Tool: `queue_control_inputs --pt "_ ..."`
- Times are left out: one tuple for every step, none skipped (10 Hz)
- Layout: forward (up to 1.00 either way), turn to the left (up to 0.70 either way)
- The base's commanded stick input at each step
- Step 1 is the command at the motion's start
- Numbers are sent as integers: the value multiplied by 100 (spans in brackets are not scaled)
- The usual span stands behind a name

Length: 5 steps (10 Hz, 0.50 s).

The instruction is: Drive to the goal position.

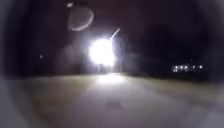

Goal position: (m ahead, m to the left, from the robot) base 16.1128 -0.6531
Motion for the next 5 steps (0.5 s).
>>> queue_control_inputs --pt "100 40" --pt "100 39" --pt "100 29" --pt "100 19" --pt "100 11"
